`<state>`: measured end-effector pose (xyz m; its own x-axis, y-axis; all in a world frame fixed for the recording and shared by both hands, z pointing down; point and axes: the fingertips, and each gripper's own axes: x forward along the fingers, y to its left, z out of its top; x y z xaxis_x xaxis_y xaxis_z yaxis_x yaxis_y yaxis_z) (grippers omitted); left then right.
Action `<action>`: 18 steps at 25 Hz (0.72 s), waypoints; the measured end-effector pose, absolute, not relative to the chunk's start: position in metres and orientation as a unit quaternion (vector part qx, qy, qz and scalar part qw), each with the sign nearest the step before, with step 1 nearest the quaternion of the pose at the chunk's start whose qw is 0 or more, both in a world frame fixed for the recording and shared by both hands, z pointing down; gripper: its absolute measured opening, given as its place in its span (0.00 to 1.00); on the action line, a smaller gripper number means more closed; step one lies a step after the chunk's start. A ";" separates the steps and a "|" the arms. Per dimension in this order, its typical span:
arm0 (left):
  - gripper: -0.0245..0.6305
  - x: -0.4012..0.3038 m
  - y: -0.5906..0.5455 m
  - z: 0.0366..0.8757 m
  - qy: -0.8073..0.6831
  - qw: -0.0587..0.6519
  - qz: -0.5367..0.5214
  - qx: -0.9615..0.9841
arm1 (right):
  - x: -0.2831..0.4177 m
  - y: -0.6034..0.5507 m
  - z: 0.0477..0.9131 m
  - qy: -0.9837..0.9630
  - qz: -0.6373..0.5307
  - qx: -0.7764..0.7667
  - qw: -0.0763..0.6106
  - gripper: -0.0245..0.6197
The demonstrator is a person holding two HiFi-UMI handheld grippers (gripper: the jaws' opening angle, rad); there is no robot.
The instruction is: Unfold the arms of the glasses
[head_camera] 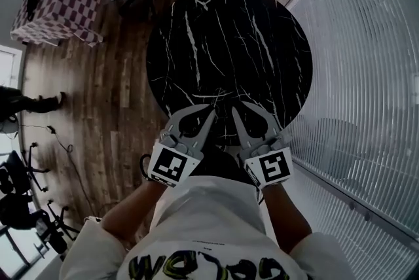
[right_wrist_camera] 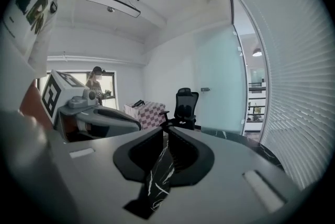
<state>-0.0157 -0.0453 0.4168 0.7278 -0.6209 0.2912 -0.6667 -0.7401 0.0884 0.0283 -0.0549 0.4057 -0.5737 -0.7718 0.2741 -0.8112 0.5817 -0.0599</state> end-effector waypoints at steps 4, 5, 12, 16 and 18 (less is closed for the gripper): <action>0.04 -0.014 -0.050 0.439 -0.350 0.100 0.133 0.922 | 0.034 -0.058 0.451 -0.879 0.114 0.441 0.139 0.11; 0.04 -0.013 -0.051 0.445 -0.349 0.102 0.136 0.921 | 0.034 -0.058 0.459 -0.879 0.119 0.438 0.147 0.11; 0.04 -0.005 -0.055 0.491 -0.335 0.130 0.161 0.919 | 0.032 -0.059 0.506 -0.879 0.143 0.416 0.181 0.13; 0.04 -0.004 -0.060 0.517 -0.332 0.139 0.174 0.916 | 0.031 -0.063 0.535 -0.876 0.156 0.410 0.200 0.15; 0.04 -0.006 -0.060 0.529 -0.332 0.147 0.180 0.914 | 0.030 -0.063 0.552 -0.874 0.166 0.406 0.211 0.16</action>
